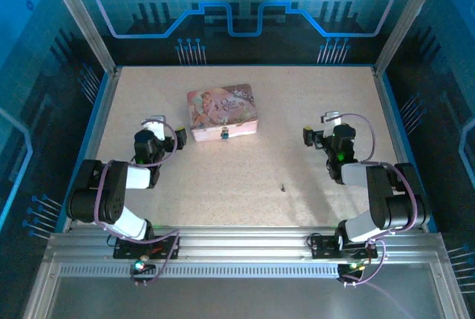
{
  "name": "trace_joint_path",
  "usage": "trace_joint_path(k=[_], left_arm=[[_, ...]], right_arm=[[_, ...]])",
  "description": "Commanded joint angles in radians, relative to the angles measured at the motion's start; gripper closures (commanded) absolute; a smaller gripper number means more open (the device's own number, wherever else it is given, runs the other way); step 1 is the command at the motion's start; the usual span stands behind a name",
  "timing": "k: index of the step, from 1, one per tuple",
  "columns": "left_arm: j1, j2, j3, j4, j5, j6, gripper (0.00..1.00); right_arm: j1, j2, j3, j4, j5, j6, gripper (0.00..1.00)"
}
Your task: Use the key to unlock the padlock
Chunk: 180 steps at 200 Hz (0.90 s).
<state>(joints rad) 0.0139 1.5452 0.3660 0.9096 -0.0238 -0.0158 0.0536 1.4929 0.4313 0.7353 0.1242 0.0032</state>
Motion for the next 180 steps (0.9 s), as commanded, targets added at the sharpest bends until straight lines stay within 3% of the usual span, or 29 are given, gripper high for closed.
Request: trace_joint_path(k=[1,146,180], left_arm=[[-0.005,0.003,0.021,-0.001,0.024,0.022,0.01],[-0.003,0.003,0.020,-0.001,0.025,0.020,0.01],[-0.003,-0.008,0.000,0.027,-0.040,-0.003,0.01]], right_arm=[[0.013,0.007,-0.010,0.036,0.014,0.011,0.00],[0.012,0.007,-0.009,0.033,0.013,0.012,0.00],[0.011,0.006,-0.011,0.039,0.013,0.013,0.00]])
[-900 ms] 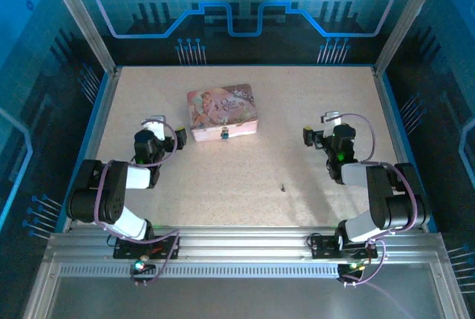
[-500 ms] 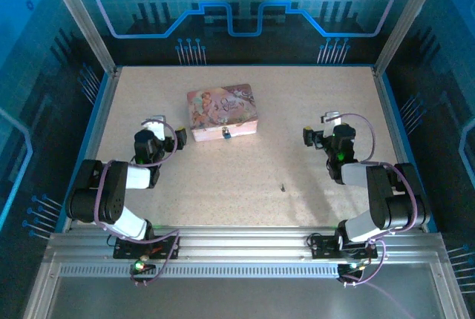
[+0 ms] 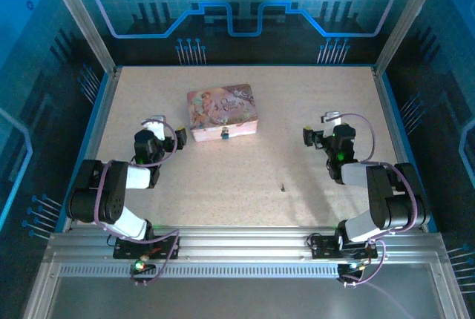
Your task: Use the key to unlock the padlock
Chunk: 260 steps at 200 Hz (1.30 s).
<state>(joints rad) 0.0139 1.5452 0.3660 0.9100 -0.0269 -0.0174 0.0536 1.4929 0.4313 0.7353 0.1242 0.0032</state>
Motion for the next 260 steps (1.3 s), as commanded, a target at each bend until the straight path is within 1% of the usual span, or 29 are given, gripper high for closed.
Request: trace_joint_path(k=[1,10,22,44,56,67,78,89,106,125,141,155,166,178,200,220,234,260], left_arm=[[-0.003,-0.010,-0.002,0.029,-0.038,-0.003,0.01],[-0.003,-0.038,-0.020,0.043,-0.055,-0.006,0.01],[-0.003,-0.095,-0.032,0.013,-0.078,-0.012,0.01],[-0.003,-0.241,-0.025,-0.118,-0.093,-0.019,0.01],[-0.003,-0.324,-0.003,-0.222,-0.091,-0.036,0.01],[-0.002,-0.396,0.039,-0.359,-0.096,-0.069,0.01],[-0.002,-0.450,0.094,-0.519,-0.106,-0.139,0.01],[-0.002,-0.487,0.151,-0.662,-0.108,-0.211,0.01],[0.001,-0.527,0.212,-0.833,-0.066,-0.307,0.01],[-0.002,-0.565,0.238,-0.933,0.047,-0.398,0.01],[-0.006,-0.595,0.222,-0.945,0.140,-0.486,0.01],[-0.021,-0.616,0.194,-0.927,0.185,-0.574,0.01],[-0.046,-0.621,0.175,-0.904,0.219,-0.626,0.01],[-0.092,-0.616,0.161,-0.887,0.233,-0.674,0.01],[-0.204,-0.604,0.143,-0.849,0.220,-0.726,0.01],[-0.300,-0.593,0.138,-0.823,0.183,-0.752,0.01],[-0.344,-0.580,0.139,-0.818,0.172,-0.764,0.01],[-0.396,-0.549,0.134,-0.786,0.164,-0.787,0.01]], right_arm=[[0.011,0.006,-0.010,0.037,0.012,0.013,0.00],[0.009,-0.010,0.009,-0.008,0.015,0.018,0.00],[0.004,-0.044,0.042,-0.092,0.014,0.024,0.00],[0.003,-0.115,0.091,-0.228,0.013,0.022,0.00],[0.004,-0.160,0.115,-0.305,0.005,0.033,0.00],[0.004,-0.201,0.141,-0.382,0.000,0.064,0.00],[0.006,-0.240,0.172,-0.457,-0.015,0.101,0.00],[0.010,-0.273,0.211,-0.574,-0.043,0.141,0.00],[0.022,-0.313,0.285,-0.776,-0.083,0.204,0.00],[0.046,-0.348,0.329,-0.961,-0.144,0.266,0.00],[0.086,-0.366,0.343,-1.095,-0.183,0.300,0.01],[0.129,-0.369,0.354,-1.216,-0.204,0.326,0.03],[0.160,-0.366,0.349,-1.281,-0.220,0.343,0.06],[0.197,-0.364,0.335,-1.328,-0.231,0.374,0.08],[0.257,-0.353,0.309,-1.375,-0.261,0.431,0.12],[0.309,-0.334,0.291,-1.395,-0.254,0.463,0.16],[0.339,-0.315,0.279,-1.398,-0.250,0.476,0.20],[0.383,-0.259,0.264,-1.394,-0.246,0.490,0.28]])
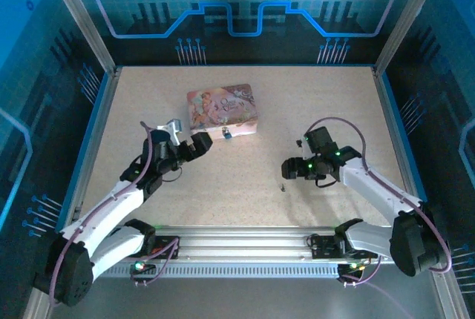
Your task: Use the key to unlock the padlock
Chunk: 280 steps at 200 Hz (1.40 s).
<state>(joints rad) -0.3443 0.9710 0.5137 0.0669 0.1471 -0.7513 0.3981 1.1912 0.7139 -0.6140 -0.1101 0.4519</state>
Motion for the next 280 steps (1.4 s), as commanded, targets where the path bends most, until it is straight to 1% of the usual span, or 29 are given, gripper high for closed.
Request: trace_joint_path(k=[1,21,51,107,141,178,280], left_arm=[[-0.040,0.026,-0.014,0.059,-0.010,-0.053,0.01],[-0.063,0.048,-0.018,0.082,-0.016,-0.066,0.01],[-0.070,0.061,-0.020,0.108,-0.018,-0.074,0.01],[-0.069,0.051,-0.009,0.083,-0.018,-0.064,0.01],[-0.069,0.046,-0.008,0.082,-0.020,-0.068,0.01],[-0.070,0.040,-0.002,0.079,-0.020,-0.068,0.01],[-0.069,0.037,0.010,0.061,-0.020,-0.062,0.01]], right_arm=[[0.040,0.045,-0.019,-0.044,-0.012,0.043,0.28],[0.081,0.092,-0.012,-0.039,-0.012,0.049,0.34],[0.138,0.146,0.002,-0.041,0.027,0.061,0.42],[0.205,0.232,0.043,-0.033,0.071,0.067,0.54],[0.219,0.254,0.054,-0.031,0.087,0.071,0.60],[0.229,0.260,0.052,-0.021,0.110,0.080,0.65],[0.252,0.307,0.050,0.012,0.110,0.093,0.75]])
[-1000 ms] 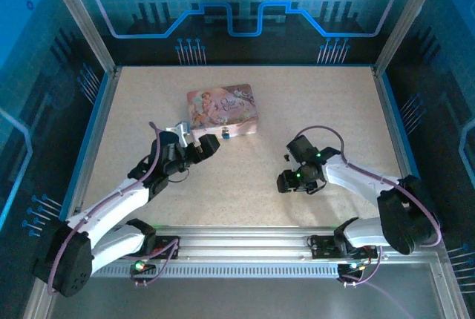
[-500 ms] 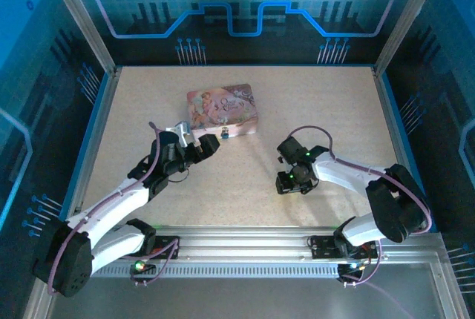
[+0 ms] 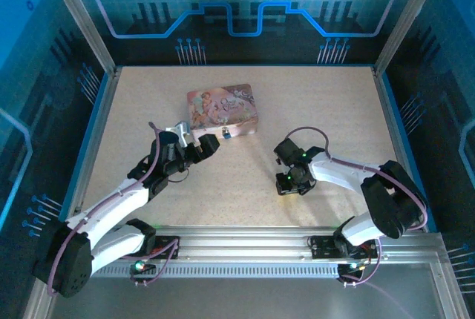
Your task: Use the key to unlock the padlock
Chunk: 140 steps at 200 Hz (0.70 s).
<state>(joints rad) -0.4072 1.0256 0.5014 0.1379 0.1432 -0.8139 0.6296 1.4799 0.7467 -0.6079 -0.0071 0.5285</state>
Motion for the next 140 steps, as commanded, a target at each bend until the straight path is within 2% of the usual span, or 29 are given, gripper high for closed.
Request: trace_joint_path(k=[1,80,140], left_arm=[[-0.006,-0.018,0.022,-0.010,-0.016,0.001,0.01],[-0.007,-0.028,0.028,-0.021,-0.013,-0.001,0.01],[-0.007,-0.039,0.057,-0.042,0.023,-0.057,0.01]], right_arm=[[0.021,0.019,0.017,0.006,0.007,0.016,0.75],[0.027,-0.036,0.011,-0.016,0.052,0.000,0.99],[0.029,-0.191,0.008,0.039,0.093,-0.088,1.00]])
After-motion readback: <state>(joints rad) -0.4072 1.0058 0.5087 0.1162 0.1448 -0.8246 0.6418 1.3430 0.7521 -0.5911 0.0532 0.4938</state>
